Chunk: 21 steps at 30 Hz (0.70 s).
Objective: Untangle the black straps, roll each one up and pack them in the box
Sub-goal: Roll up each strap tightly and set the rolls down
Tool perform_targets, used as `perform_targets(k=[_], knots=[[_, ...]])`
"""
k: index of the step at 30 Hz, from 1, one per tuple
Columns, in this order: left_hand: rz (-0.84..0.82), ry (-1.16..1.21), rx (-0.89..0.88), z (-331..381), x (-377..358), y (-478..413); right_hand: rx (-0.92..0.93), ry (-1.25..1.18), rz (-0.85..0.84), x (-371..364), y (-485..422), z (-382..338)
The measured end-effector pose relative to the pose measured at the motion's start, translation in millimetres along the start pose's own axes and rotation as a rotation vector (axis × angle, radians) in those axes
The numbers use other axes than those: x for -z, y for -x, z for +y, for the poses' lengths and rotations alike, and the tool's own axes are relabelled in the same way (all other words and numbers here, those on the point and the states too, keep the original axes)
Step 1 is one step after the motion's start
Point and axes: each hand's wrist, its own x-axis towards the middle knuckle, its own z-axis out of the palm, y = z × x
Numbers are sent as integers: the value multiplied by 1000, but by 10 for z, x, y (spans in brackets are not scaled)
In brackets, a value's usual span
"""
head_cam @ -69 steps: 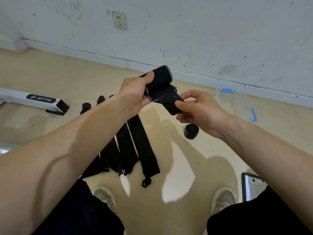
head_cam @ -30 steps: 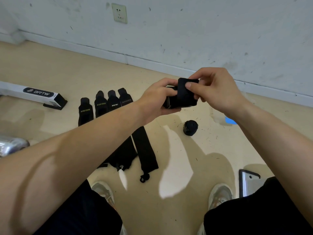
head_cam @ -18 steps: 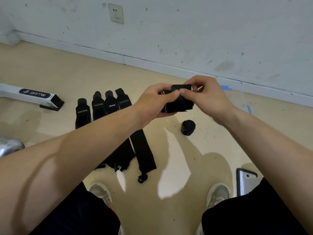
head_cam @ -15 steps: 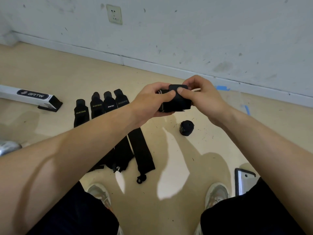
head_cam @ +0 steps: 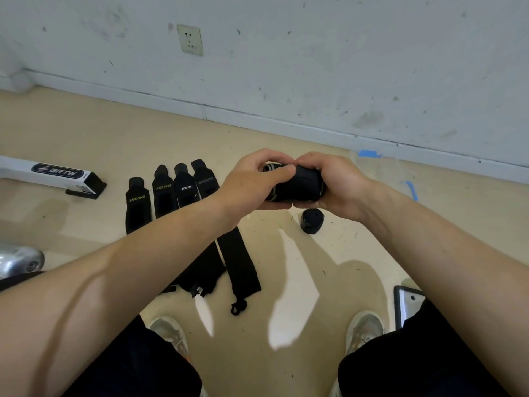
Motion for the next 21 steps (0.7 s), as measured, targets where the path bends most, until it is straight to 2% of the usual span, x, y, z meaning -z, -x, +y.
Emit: perform_targets(k=[3, 7, 11, 14, 18, 21], knots=[[37, 145, 52, 52, 26, 26, 103, 101, 9, 13, 50, -18], [113, 294, 148, 199, 112, 57, 252, 92, -169, 65, 171, -35], [92, 313, 222, 245, 112, 137, 351, 220, -86, 20, 225, 41], [49, 323, 197, 278, 69, 196, 335, 143, -49, 0, 238, 57], [-91, 134, 85, 295, 111, 201, 296, 21, -52, 32, 273, 15], [-112, 94, 80, 231, 126, 178, 270, -6, -31, 19, 311, 30]])
